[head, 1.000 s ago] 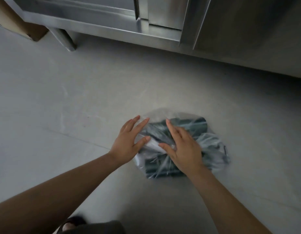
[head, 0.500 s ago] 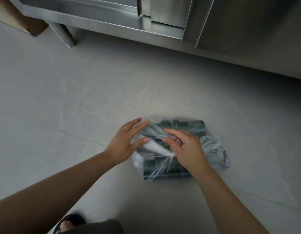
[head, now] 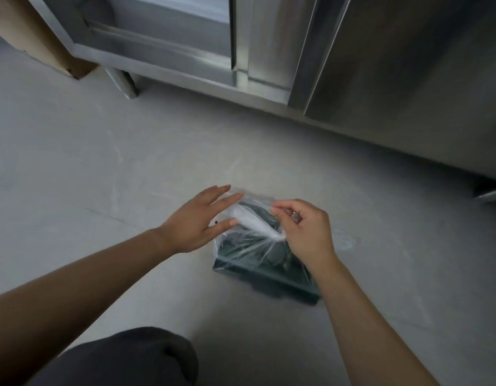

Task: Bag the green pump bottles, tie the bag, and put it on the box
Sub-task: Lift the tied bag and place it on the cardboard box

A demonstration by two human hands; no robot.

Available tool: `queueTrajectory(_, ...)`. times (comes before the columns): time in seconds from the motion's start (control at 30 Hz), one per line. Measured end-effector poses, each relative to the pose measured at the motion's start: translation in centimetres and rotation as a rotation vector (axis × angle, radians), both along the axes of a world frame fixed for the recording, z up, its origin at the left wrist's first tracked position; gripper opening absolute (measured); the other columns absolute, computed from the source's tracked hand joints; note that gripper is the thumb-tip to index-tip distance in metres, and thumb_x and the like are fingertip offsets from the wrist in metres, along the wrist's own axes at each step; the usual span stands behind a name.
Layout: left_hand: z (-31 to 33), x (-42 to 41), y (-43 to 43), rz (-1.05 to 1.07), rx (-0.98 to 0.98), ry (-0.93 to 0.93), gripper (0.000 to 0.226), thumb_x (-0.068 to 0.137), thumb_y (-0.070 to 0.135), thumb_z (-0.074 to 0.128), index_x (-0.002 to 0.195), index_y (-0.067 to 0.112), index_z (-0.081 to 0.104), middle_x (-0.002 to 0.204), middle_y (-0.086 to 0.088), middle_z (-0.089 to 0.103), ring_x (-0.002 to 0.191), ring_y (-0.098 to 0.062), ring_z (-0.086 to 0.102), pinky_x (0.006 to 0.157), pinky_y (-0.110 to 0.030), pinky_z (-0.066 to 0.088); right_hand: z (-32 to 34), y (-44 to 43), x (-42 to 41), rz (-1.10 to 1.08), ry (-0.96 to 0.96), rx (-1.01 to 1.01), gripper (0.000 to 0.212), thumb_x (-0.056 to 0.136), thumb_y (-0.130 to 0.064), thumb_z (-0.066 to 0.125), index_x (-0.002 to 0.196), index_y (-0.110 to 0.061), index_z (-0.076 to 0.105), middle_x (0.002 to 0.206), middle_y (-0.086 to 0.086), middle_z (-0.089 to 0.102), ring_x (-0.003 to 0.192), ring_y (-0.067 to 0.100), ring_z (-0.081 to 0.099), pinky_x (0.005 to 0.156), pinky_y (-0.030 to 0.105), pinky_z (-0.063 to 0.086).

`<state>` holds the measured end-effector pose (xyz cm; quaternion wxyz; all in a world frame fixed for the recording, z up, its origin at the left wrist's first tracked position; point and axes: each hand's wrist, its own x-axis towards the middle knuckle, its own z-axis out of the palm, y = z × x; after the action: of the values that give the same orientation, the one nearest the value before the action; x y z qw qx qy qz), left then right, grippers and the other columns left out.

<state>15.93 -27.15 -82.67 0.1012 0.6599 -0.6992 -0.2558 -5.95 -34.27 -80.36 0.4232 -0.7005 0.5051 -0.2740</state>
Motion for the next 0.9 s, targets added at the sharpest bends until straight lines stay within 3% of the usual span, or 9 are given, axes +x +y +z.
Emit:
queueTrajectory(0.1,8.9,0.6,-0.8,0.022,-0.026,-0.034,0.058,0.084,0.069,0.016,0.139,0.051,0.008,0.155,0.005,0.021,0.142,-0.016,0.019,0.109,-0.025,0.014,7.9,-0.5,-0.1,0.007,-0.01,-0.001,0.008,0.08,-0.015,0.07,0.088,-0.016,0.074,0.083,-0.003,0.071,0.075,0.005,0.064,0.074,0.016,0.05)
queueTrajectory(0.33,36.0,-0.8,-1.1,0.077,-0.054,-0.016,0.066,0.083,0.071,0.016,0.143,0.042,0.018,0.155,0.002,0.022,0.143,-0.019,0.018,0.114,-0.037,0.022,35.0,-0.6,-1.2,0.002,-0.01,0.016,0.012,0.08,-0.016,0.07,0.092,-0.015,0.073,0.082,-0.005,0.068,0.072,-0.005,0.058,0.066,0.003,0.04)
queueTrajectory(0.6,66.1,-4.4,1.3,0.075,-0.122,0.002,0.065,0.083,0.069,0.019,0.142,0.041,0.022,0.154,0.005,0.023,0.141,-0.015,0.019,0.109,-0.028,0.017,64.7,2.4,-4.6,-0.042,-0.024,-0.013,0.017,0.081,-0.016,0.069,0.097,-0.014,0.073,0.078,-0.022,0.059,0.073,-0.009,0.057,0.066,0.003,0.038)
queueTrajectory(0.73,74.0,-4.6,2.4,0.047,-0.161,-0.085,0.068,0.083,0.073,0.014,0.142,0.041,0.023,0.153,0.002,0.026,0.141,-0.02,0.022,0.113,-0.042,0.025,72.7,3.7,-5.8,-0.051,-0.029,-0.066,0.017,0.082,-0.017,0.069,0.098,-0.016,0.073,0.077,-0.02,0.059,0.071,-0.006,0.056,0.065,0.004,0.038)
queueTrajectory(0.9,77.8,-2.5,3.4,0.088,-0.197,-0.179,0.071,0.081,0.075,0.013,0.141,0.04,0.025,0.151,-0.001,0.031,0.139,-0.024,0.027,0.11,-0.052,0.029,76.8,4.3,-4.4,-0.035,-0.016,-0.114,0.016,0.082,-0.02,0.069,0.098,-0.018,0.073,0.081,-0.02,0.063,0.076,-0.006,0.058,0.068,0.004,0.041)
